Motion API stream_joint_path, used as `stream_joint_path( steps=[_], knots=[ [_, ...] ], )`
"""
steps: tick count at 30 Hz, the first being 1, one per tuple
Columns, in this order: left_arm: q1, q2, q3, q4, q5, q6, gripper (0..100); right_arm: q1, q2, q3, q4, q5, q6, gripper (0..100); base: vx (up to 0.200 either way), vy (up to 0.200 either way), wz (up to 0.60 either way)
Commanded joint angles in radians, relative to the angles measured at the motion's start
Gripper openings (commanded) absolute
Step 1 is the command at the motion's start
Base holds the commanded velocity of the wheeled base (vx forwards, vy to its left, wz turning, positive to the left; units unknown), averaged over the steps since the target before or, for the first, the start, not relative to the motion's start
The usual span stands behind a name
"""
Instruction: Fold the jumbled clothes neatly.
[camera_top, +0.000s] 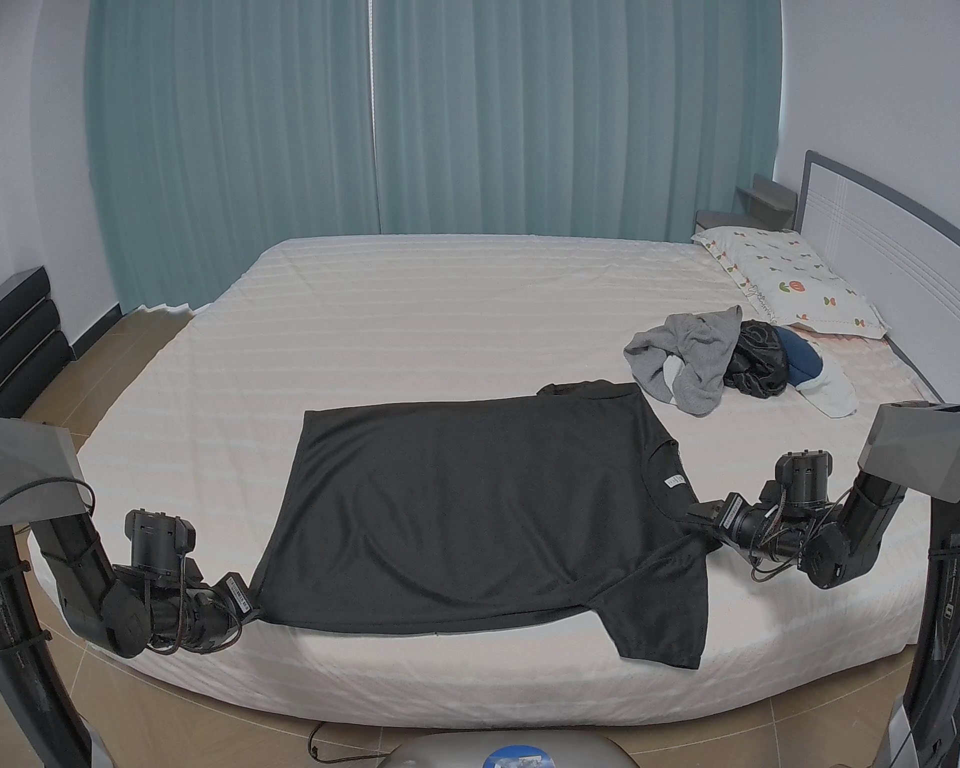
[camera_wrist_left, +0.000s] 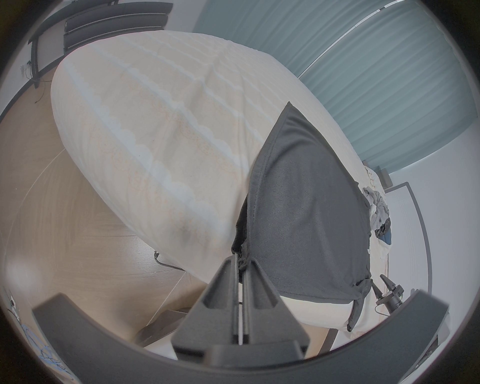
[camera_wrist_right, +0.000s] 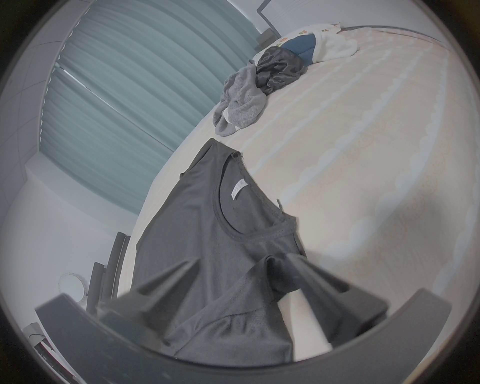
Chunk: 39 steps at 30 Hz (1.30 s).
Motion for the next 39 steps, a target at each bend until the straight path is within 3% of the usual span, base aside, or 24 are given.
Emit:
stream_joint_path(
  steps=[1, 7, 23, 35, 36, 39],
  knots=[
    [0.000, 0.004, 0.000, 0.000, 0.000, -0.001, 0, -0.023, -0.046, 0.057, -0.019, 0.044, -0.019, 100, 0.000, 0.000, 0.00],
    [0.000, 0.004, 0.002, 0.000, 0.000, -0.001, 0, -0.020, -0.076, 0.250, -0.135, 0.185, -0.105, 100, 0.000, 0.000, 0.00],
    [0.002, 0.001, 0.003, 0.000, 0.000, -0.003, 0, 0.049, -0.035, 0.308, -0.149, 0.210, -0.097, 100, 0.000, 0.000, 0.00],
    [0.002, 0.001, 0.002, 0.000, 0.000, -0.003, 0, 0.050, -0.004, 0.288, -0.157, 0.201, -0.106, 100, 0.000, 0.000, 0.00],
    [0.002, 0.001, 0.002, 0.000, 0.000, -0.003, 0, 0.050, -0.003, 0.284, -0.165, 0.201, -0.103, 0, 0.000, 0.000, 0.00],
    [0.002, 0.001, 0.002, 0.000, 0.000, -0.003, 0, 0.050, 0.002, 0.287, -0.185, 0.198, -0.103, 0, 0.000, 0.000, 0.00]
  ],
)
